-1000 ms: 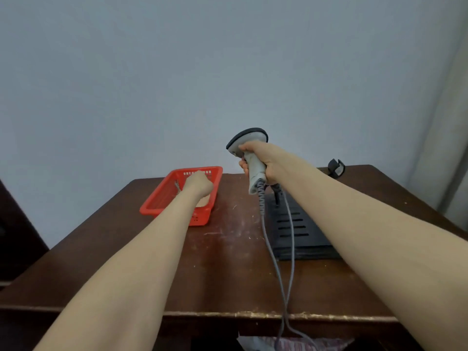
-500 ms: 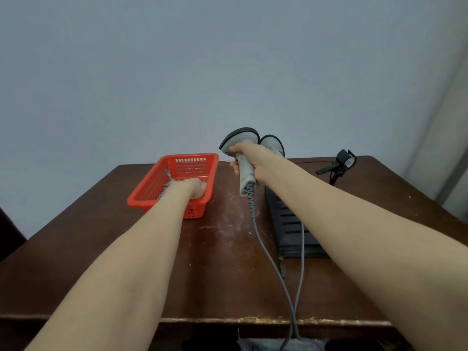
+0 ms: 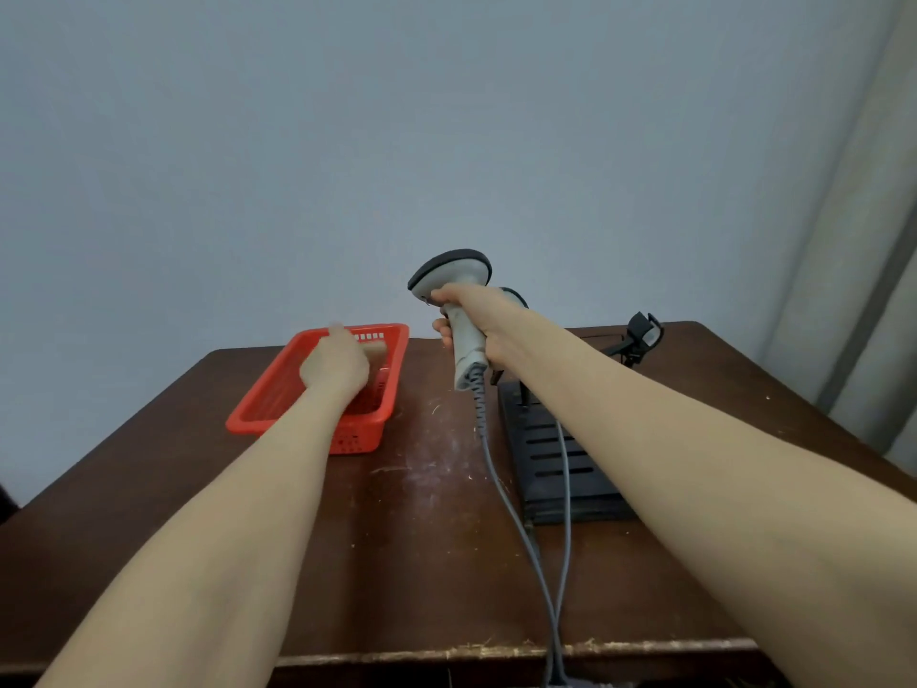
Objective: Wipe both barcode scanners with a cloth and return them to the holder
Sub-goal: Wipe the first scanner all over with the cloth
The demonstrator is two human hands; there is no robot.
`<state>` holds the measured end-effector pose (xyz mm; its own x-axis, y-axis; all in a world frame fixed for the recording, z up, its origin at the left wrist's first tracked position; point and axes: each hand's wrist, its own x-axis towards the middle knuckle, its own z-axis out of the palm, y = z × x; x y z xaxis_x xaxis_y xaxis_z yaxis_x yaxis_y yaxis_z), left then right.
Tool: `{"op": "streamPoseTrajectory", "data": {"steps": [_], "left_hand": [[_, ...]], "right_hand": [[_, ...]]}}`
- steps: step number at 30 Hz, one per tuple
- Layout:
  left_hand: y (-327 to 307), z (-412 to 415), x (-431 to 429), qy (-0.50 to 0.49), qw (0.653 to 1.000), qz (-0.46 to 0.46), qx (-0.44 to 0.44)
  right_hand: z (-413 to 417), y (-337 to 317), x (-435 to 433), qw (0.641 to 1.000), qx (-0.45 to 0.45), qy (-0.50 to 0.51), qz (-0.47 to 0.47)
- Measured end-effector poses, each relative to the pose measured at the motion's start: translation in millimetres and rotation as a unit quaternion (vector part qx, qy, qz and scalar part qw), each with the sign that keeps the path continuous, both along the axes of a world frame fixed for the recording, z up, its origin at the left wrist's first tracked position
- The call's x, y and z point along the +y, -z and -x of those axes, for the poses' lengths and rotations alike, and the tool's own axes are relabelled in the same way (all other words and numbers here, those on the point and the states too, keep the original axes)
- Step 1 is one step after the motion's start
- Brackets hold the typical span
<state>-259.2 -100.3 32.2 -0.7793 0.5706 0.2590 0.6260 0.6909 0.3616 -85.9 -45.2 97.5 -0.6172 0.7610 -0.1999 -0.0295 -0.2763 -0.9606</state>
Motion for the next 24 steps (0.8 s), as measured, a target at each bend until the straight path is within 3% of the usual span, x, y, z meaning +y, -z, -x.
{"op": "streamPoseTrajectory", "data": {"steps": [2,5,11,16,20,23,24], "left_hand": [[-26,-8,-3,-0.008,0.985,-0.17,-0.042],[-69,-27,2,0.039,0.919,-0.372,-0.123],[-116,-93,19,0.148,0.809,-0.525,-0.219],[-138,-157,33,0.277,0.708,-0.522,-0.387],[-138,-203,39,0.353,0.652,-0.438,-0.509],[-128,-229,46,0.404,0.59,-0.38,-0.587],[-122,-234,50,0.406,0.588,-0.372,-0.592]], "right_hand": [[-5,-7,1,1.0,0.013,0.005,-0.006],[-17,-17,4,0.999,0.039,0.015,0.0],[-66,-31,13,0.995,0.087,0.045,0.026],[-119,-32,26,0.991,0.099,0.085,0.032],[-159,-27,38,0.986,0.105,0.123,0.033],[-184,-19,47,0.986,0.108,0.122,0.03],[-191,-16,50,0.985,0.115,0.125,0.028]]}}
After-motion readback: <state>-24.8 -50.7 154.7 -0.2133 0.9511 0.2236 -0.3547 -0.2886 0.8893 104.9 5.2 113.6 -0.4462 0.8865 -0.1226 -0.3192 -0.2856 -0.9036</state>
